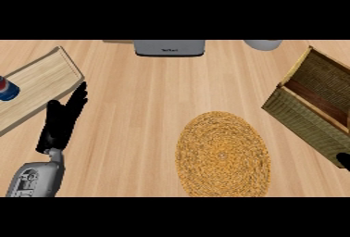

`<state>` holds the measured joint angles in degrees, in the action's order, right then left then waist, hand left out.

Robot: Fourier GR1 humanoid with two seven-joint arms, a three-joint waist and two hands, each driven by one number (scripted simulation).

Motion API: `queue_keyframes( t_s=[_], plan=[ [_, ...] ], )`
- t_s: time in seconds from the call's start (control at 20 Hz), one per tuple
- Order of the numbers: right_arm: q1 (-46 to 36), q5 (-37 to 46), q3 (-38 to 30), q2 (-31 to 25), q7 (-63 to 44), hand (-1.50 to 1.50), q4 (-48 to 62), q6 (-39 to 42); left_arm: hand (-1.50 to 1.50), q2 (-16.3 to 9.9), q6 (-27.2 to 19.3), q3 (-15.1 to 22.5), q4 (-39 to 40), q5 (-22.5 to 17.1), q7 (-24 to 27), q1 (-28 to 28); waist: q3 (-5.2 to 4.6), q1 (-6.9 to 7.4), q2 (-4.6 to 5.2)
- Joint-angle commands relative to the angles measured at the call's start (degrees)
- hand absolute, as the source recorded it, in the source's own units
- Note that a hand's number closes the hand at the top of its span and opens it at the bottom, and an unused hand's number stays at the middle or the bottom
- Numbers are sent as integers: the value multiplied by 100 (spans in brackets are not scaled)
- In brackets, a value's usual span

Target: Pick the croissant from the placemat and place it in the basket

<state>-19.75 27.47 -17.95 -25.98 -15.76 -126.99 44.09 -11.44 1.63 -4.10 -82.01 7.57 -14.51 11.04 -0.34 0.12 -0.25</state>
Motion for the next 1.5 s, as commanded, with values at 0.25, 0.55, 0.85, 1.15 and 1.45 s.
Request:
queue_keyframes(
  t_s=[0.25, 0.55, 0.85, 1.15, 1.45],
  plan=[
    [-2135, -725, -1196, -2259, 737, 150, 3183, 804, 0, 21, 27, -84, 387, -36, 182, 334, 30, 75, 62],
    [-2416, -426, -751, -2900, 2281, 150, 4788, 590, 0, 37, 54, 3, 76, 23, 144, 30, 34, 118, 60],
    [-1858, 317, -163, -2639, 3365, 150, 5234, -340, 0, 94, -40, -16, 92, 74, -198, 314, 36, 51, 40],
    [-2246, 521, 174, -2522, 3557, 150, 6386, -356, 0, 152, 20, 66, -6, 94, 124, 0, 34, 95, 39],
    [-2174, 275, -59, -2078, 3494, -150, 7118, -488, 0, 116, 45, -25, 54, 56, 202, -20, 35, 49, 32]
  ],
)
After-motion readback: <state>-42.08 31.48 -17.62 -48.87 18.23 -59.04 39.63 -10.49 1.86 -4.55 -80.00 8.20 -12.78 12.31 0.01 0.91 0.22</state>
